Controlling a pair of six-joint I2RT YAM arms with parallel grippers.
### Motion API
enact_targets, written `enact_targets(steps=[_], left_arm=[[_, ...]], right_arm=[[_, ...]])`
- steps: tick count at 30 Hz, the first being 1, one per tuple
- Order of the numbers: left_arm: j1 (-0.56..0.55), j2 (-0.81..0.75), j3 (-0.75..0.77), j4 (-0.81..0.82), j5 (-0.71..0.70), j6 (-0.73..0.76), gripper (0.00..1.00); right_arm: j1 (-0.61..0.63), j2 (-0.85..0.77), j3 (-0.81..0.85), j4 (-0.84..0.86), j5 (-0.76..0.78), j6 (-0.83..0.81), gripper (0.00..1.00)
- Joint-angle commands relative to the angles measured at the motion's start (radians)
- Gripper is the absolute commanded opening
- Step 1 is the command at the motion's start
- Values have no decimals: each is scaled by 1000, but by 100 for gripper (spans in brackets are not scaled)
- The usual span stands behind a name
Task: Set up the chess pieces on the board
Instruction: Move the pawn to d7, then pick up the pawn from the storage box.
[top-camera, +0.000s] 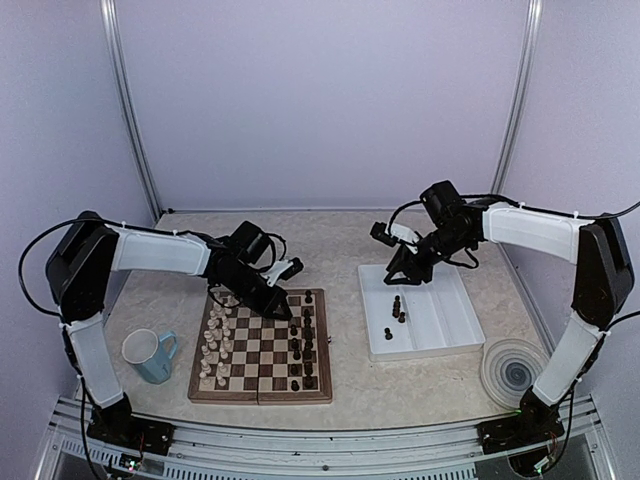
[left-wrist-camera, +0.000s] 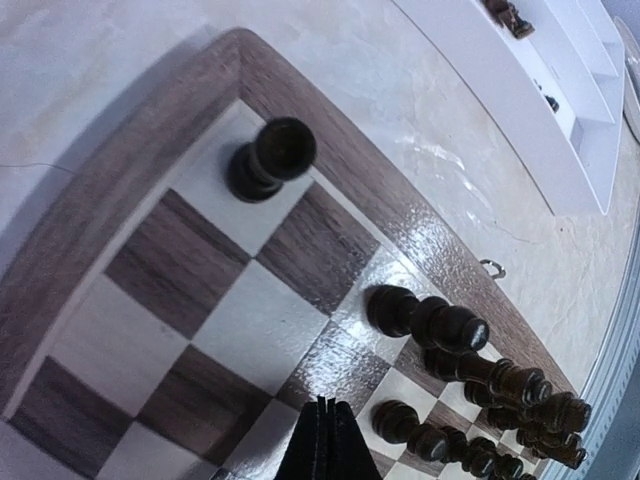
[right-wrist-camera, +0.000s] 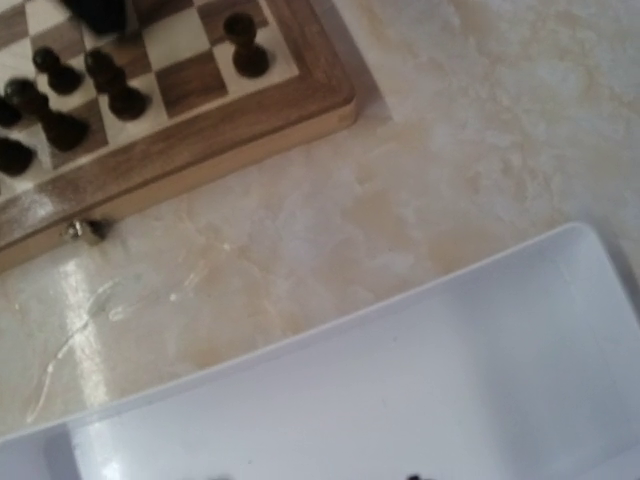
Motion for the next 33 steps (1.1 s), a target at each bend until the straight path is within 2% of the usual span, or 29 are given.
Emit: enact_targets(steps=[1, 4, 7, 8, 11, 13, 15, 17, 22, 26, 33], left_arm=[[8, -139, 69, 17, -95, -6, 8], [-3, -228, 120, 62, -271, -47, 16], [-20, -328, 107, 188, -463, -74, 37], [-19, -356, 77, 250, -541, -82, 46], [25, -456, -46, 477, -722, -120, 84], [108, -486, -86, 526, -762, -212, 96], [208, -487, -88, 497, -678, -311, 99], [253, -487, -108, 493, -621, -332, 99], [250, -558, -206, 586, -590, -283, 99], [249, -566, -199, 562, -591, -285, 99], [250, -548, -197, 560, -512, -300, 99]], right_arm=[[3, -9, -48, -32, 26, -40, 36], [5, 10, -74, -66, 18, -45, 33], [21, 32, -106, -86, 10, -34, 30], [32, 38, -115, -93, 7, -32, 29], [89, 38, -155, -86, 59, -13, 29], [126, 43, -171, -82, 115, 6, 30], [149, 41, -182, -69, 159, 31, 36], [158, 41, -181, -62, 187, 51, 40], [160, 108, -147, -85, 187, 81, 41], [180, 160, -127, -90, 197, 96, 41], [201, 202, -100, -76, 277, 126, 41]])
